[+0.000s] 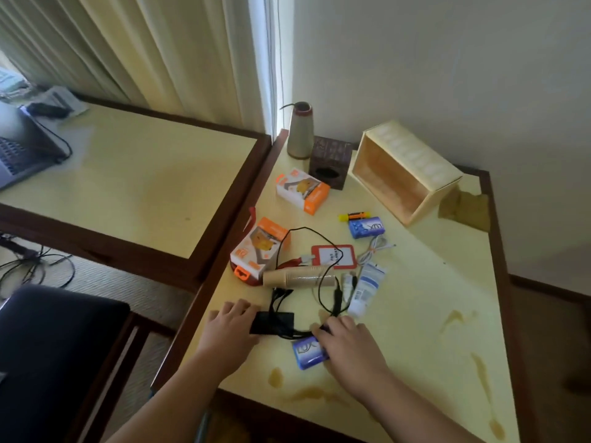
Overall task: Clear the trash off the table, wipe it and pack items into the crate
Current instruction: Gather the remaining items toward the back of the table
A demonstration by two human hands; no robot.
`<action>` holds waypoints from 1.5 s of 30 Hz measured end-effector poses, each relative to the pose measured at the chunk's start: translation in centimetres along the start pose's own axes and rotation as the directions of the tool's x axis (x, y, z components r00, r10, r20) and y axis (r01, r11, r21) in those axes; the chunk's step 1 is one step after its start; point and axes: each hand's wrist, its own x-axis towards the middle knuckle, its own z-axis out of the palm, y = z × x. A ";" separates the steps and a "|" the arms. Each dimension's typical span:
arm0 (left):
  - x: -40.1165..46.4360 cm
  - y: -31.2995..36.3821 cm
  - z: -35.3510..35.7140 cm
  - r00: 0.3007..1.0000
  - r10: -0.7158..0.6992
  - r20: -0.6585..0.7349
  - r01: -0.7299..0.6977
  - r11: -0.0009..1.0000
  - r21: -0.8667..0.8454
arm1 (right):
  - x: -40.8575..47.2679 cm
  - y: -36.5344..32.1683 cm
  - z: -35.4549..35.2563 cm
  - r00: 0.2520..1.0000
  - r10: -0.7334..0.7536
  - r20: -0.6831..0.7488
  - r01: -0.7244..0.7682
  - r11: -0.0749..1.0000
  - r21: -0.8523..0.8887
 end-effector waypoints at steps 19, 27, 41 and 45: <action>-0.5 0.3 -9.8 0.967 0.011 -0.256 -0.086 0.955 -0.283 | -0.2 11.5 -8.3 0.807 0.546 -0.227 -0.256 0.669 0.698; 11.7 7.4 -15.2 0.913 0.088 -0.398 -0.191 0.955 -0.228 | 6.9 17.9 -6.7 0.516 0.856 0.016 -0.545 0.314 0.778; 27.9 6.6 -18.1 0.929 0.247 -0.277 -0.188 0.956 0.223 | 6.6 12.4 -4.3 0.471 0.882 0.025 -0.611 0.306 0.730; 27.6 5.9 -17.1 0.949 0.250 -0.195 -0.214 0.959 0.187 | 6.3 8.4 -3.7 0.552 0.815 0.176 -0.622 0.261 0.738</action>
